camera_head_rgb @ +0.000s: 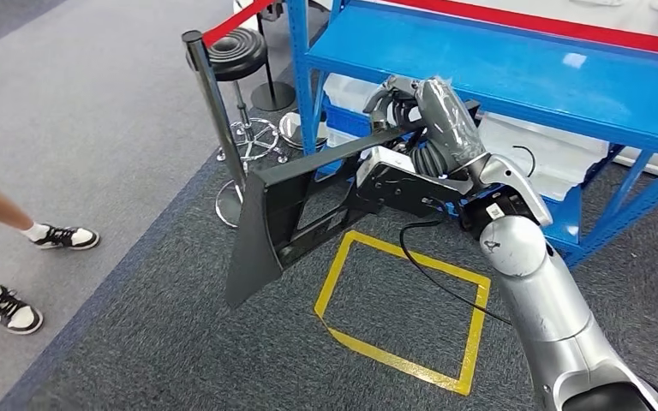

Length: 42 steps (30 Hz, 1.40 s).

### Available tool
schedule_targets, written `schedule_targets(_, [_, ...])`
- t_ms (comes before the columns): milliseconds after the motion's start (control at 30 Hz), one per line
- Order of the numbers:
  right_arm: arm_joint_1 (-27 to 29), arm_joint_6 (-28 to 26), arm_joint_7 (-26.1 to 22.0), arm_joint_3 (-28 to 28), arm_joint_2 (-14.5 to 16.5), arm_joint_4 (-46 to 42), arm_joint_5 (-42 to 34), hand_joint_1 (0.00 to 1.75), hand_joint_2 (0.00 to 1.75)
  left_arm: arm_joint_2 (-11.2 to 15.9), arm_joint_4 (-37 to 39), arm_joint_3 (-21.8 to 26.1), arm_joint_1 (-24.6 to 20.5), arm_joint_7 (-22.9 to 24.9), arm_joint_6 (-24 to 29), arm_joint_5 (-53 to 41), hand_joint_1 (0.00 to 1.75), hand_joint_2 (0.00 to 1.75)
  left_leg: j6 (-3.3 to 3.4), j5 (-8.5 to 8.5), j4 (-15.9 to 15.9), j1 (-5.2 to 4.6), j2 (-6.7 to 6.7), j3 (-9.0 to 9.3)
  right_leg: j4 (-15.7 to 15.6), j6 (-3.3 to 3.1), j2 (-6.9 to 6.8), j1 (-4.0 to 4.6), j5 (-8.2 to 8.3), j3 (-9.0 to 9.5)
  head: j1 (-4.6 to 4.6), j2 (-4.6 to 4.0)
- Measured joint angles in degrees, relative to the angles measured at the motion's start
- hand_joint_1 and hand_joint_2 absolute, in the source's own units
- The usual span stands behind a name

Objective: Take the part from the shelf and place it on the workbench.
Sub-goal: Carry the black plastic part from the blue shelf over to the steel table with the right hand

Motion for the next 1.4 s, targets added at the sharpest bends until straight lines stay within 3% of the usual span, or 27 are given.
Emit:
schedule_targets(33, [-0.02,-0.01,-0.01,0.00,0.04,0.04,0.01,1.75,1.75,0.00,0.00,-0.01,-0.03,0.00,-0.01,0.05,0.00,1.75,-0.25,1.19,-3.34,0.17,0.93,2.98,0.41,0.29,-0.77,-0.07,0.31,-0.71,-0.01,0.00])
schedule_targets(100, [-0.11,-0.03,-0.02,0.00,0.12,0.04,0.03,1.75,1.75,0.08,0.00,-0.02,-0.11,0.02,-0.01,0.21,0.00,1.75,-0.08,0.55,-11.70,-0.12,3.07,9.11,1.11,0.98,-2.17,-0.09,0.84,-1.65,0.00,0.00])
schedule_targets(133, [-0.16,-0.04,-0.04,0.00,0.16,0.04,0.05,1.75,1.75,0.14,0.00,-0.02,-0.12,0.03,0.00,0.30,0.00,1.75,0.33,-0.26,-14.52,-0.42,3.67,10.84,1.25,1.36,-2.87,-0.05,1.16,-1.81,0.01,0.00])
schedule_targets(167, [-0.21,-0.04,-0.08,0.00,0.20,0.05,0.06,1.75,1.75,0.21,0.00,-0.02,-0.09,0.04,0.00,0.39,0.00,1.75,0.90,-0.73,-15.82,-0.77,3.48,11.30,1.20,1.77,-3.59,-0.05,1.54,-1.87,0.02,0.00])
schedule_targets(200, [-0.24,-0.03,-0.10,0.00,0.23,0.09,0.07,1.75,1.75,0.26,0.01,-0.02,0.00,0.05,0.00,0.47,0.00,1.75,1.64,-0.36,-16.04,-0.89,2.89,10.87,1.04,2.21,-4.19,-0.11,1.91,-1.86,0.05,0.00])
schedule_targets(233, [-0.28,-0.03,-0.13,0.00,0.26,0.16,0.07,1.75,1.75,0.27,0.02,-0.02,0.07,0.05,0.00,0.50,0.00,1.75,2.20,0.22,-16.20,-0.87,2.32,10.39,1.09,2.68,-3.88,-0.24,1.83,-1.95,0.05,0.00])
schedule_targets(300, [-0.30,-0.02,-0.13,0.00,0.26,0.42,0.07,1.75,1.75,0.23,0.04,-0.05,0.03,0.04,0.01,0.52,0.00,1.75,3.40,1.58,-16.55,-0.69,1.35,9.27,3.55,3.27,-0.66,-0.44,-1.23,-2.99,0.07,0.00])
schedule_targets(367, [-0.26,-0.02,-0.13,0.00,0.17,0.74,0.07,1.75,1.75,0.19,0.04,-0.11,-0.14,0.01,0.02,0.52,0.00,1.75,4.15,2.90,-16.52,-0.78,0.38,7.77,10.50,3.23,3.03,-0.34,-6.95,-5.07,0.07,0.00])
schedule_targets(400, [-0.15,-0.02,-0.12,0.00,0.10,0.93,0.07,1.75,1.75,0.18,0.04,-0.14,-0.18,-0.03,0.02,0.52,0.00,1.75,4.33,3.51,-16.43,-0.95,-0.29,6.92,14.22,3.07,3.75,-0.19,-8.95,-5.86,0.07,0.00])
schedule_targets(433, [-0.01,-0.01,-0.11,0.00,0.03,1.12,0.07,1.75,1.75,0.17,0.04,-0.17,-0.19,-0.08,0.02,0.52,0.00,1.75,4.42,4.11,-16.31,-1.12,-1.04,6.07,16.65,2.87,4.02,-0.06,-9.73,-5.99,0.07,0.00])
schedule_targets(467, [0.14,-0.01,-0.09,0.00,-0.02,1.31,0.07,1.75,1.75,0.16,0.04,-0.22,-0.17,-0.13,0.02,0.53,0.00,1.75,4.43,4.67,-16.15,-1.25,-1.86,5.24,17.09,2.59,4.12,0.07,-9.29,-5.18,0.06,0.00])
schedule_targets(533, [0.29,0.00,-0.05,0.00,-0.04,1.56,0.08,1.75,1.75,0.15,0.04,-0.38,-0.16,-0.16,0.02,0.52,0.00,1.75,4.28,5.63,-15.75,-1.38,-3.52,3.80,11.73,1.80,4.96,0.26,-6.50,-0.68,0.06,-0.01])
schedule_targets(600, [0.28,-0.02,-0.03,0.00,-0.05,1.63,0.12,1.75,1.75,0.06,0.03,-0.55,-0.21,-0.17,0.03,0.53,0.00,1.75,3.92,6.50,-15.29,-1.46,-4.96,2.55,4.28,1.12,7.78,0.25,-5.44,4.11,0.03,0.00])
schedule_targets(667, [0.31,-0.01,-0.03,0.00,-0.05,1.73,0.16,1.75,1.75,0.04,0.02,-0.69,-0.16,-0.22,0.04,0.59,0.00,1.75,3.35,7.44,-15.29,-1.32,-6.28,1.80,1.17,1.03,9.15,0.34,-5.68,5.59,0.03,0.00])
schedule_targets(733, [0.32,0.03,-0.01,0.00,-0.05,1.90,0.17,1.75,1.75,0.15,0.04,-0.84,0.12,-0.64,-0.09,0.88,0.00,1.75,2.68,8.10,-15.53,-1.36,-7.11,1.33,0.74,0.89,7.55,0.17,-5.00,5.25,0.06,0.00])
schedule_targets(767, [0.32,0.04,-0.02,0.00,-0.04,1.97,0.19,1.75,1.75,0.17,0.05,-0.90,0.23,-0.97,-0.30,1.08,0.00,1.75,2.31,7.56,-15.03,-1.49,-6.25,0.89,0.53,0.60,6.65,0.04,-4.67,5.08,-0.09,0.00])
schedule_targets(800, [0.34,0.07,-0.04,0.00,-0.05,2.01,0.19,1.75,1.75,0.20,0.05,-0.97,0.24,-1.30,-0.54,1.24,0.00,1.75,1.92,6.11,-13.45,-1.57,-4.76,0.19,0.34,0.29,5.76,-0.12,-4.28,4.87,-0.22,-0.01])
schedule_targets(867, [0.40,0.11,-0.05,0.00,-0.10,2.12,0.20,1.75,1.75,0.20,0.04,-1.10,0.15,-1.68,-0.99,1.46,0.00,1.75,1.15,1.44,-6.88,-1.30,-1.43,-2.12,0.30,-0.09,4.09,0.02,-3.71,4.30,-0.51,-0.01])
schedule_targets(933, [0.58,0.14,-0.02,0.00,-0.15,2.31,0.20,1.75,1.75,0.20,0.04,-1.26,0.12,-1.92,-1.28,1.80,0.00,1.75,0.56,-1.50,-0.19,-0.85,-0.46,-3.96,0.40,-0.09,2.36,0.12,-3.33,3.67,-0.51,0.00])
schedule_targets(967, [0.72,0.14,-0.02,0.00,-0.16,2.39,0.20,1.75,1.75,0.20,0.04,-1.34,0.14,-2.03,-1.40,2.06,0.00,1.75,0.42,-1.43,0.54,-0.73,-0.35,-3.55,0.47,-0.04,1.49,0.13,-3.21,3.41,-0.52,0.00])
schedule_targets(1033, [0.88,0.13,-0.02,0.00,-0.16,2.44,0.20,1.75,1.75,0.21,0.04,-1.49,0.22,-2.16,-1.55,2.46,0.00,1.75,0.60,0.91,-4.64,-0.74,0.31,0.70,0.58,0.06,-0.14,0.20,-3.10,3.15,-0.52,0.00])
schedule_targets(1100, [0.82,0.12,-0.03,0.00,-0.18,2.43,0.20,1.75,1.75,0.38,0.06,-1.54,0.27,-2.21,-1.60,2.73,0.00,1.75,1.62,2.47,-12.52,-1.37,2.77,5.83,0.56,0.26,-1.60,0.32,-3.02,3.11,-0.52,0.00])
schedule_targets(1167, [0.83,0.12,-0.05,0.00,-0.21,2.43,0.19,1.75,1.75,0.56,0.08,-1.56,0.30,-2.26,-1.60,2.92,0.00,1.75,2.87,2.64,-15.80,-2.24,4.18,7.52,0.43,0.72,-2.95,0.36,-2.84,3.14,-0.59,0.00])
schedule_targets(1233, [0.90,0.13,-0.16,0.00,-0.43,2.35,0.03,1.75,1.75,0.56,0.09,-1.67,0.39,-2.33,-1.46,2.96,0.00,1.75,3.85,3.28,-16.55,-2.33,3.09,7.46,0.22,1.34,-3.88,0.40,-2.80,3.25,-0.66,0.00])
schedule_targets(1300, [0.94,0.21,-0.62,-0.05,-1.66,1.93,-0.75,1.75,1.75,0.00,0.09,-2.02,0.37,-2.45,-1.15,2.79,0.00,1.75,4.60,4.15,-17.84,-1.87,1.88,7.73,1.61,1.92,-1.40,0.26,-4.09,2.78,-0.61,0.00])
schedule_targets(1367, [1.18,0.51,-1.30,-0.42,-3.79,1.17,-1.92,1.75,1.75,-0.89,0.09,-2.53,0.21,-2.62,-0.68,2.61,0.00,1.75,5.07,4.78,-18.41,-1.59,0.58,7.64,7.62,2.32,2.65,-0.02,-7.63,0.28,-0.59,0.00])
schedule_targets(1400, [1.46,0.72,-1.56,-0.76,-4.76,0.83,-2.34,1.75,1.75,-1.23,0.09,-2.74,0.17,-2.79,-0.42,2.61,0.00,1.75,5.21,4.89,-18.28,-1.56,-0.17,7.41,11.53,2.48,3.62,-0.08,-9.42,-1.45,-0.62,0.00])
